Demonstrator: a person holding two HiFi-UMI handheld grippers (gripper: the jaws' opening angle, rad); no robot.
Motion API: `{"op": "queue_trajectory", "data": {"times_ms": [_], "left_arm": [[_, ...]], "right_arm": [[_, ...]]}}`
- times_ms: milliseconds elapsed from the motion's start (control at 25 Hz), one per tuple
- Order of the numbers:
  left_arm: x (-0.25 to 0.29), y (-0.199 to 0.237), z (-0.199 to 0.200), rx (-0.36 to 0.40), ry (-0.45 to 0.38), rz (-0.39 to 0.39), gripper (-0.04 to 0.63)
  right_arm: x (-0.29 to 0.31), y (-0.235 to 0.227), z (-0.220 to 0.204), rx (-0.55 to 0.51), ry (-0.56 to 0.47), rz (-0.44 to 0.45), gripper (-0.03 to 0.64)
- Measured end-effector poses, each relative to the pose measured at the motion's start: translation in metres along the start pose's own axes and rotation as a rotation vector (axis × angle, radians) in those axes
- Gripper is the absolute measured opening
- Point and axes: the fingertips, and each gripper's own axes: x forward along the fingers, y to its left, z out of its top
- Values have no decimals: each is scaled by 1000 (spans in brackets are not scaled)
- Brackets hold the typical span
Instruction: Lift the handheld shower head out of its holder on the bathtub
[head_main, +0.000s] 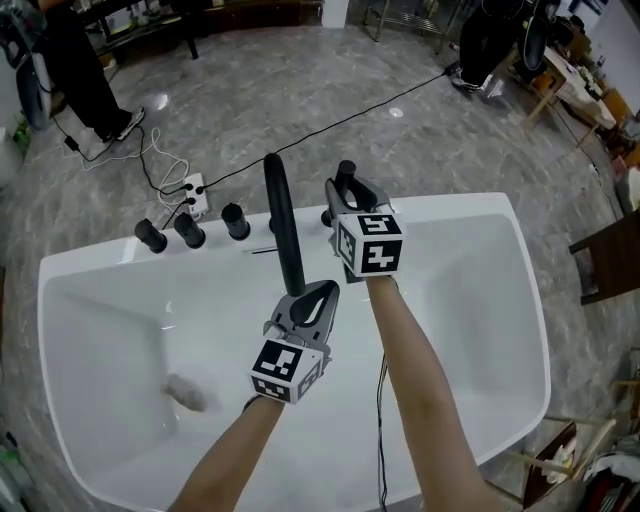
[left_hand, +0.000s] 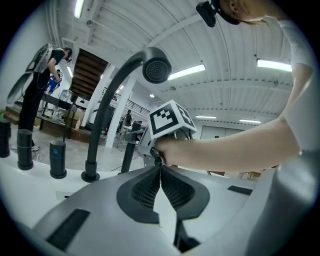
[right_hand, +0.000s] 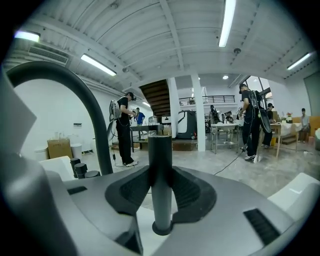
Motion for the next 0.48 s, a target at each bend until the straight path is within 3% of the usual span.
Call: {"op": "queue_trajectory", "data": {"times_ms": [280, 480], "left_arm": [[-7, -8, 9, 26, 3, -8, 12], [-14, -21, 23, 48, -3, -19, 12]], "right_arm": [[-8, 16, -1, -100, 16, 17, 140], [-29, 7, 18, -65, -38, 8, 140]]}}
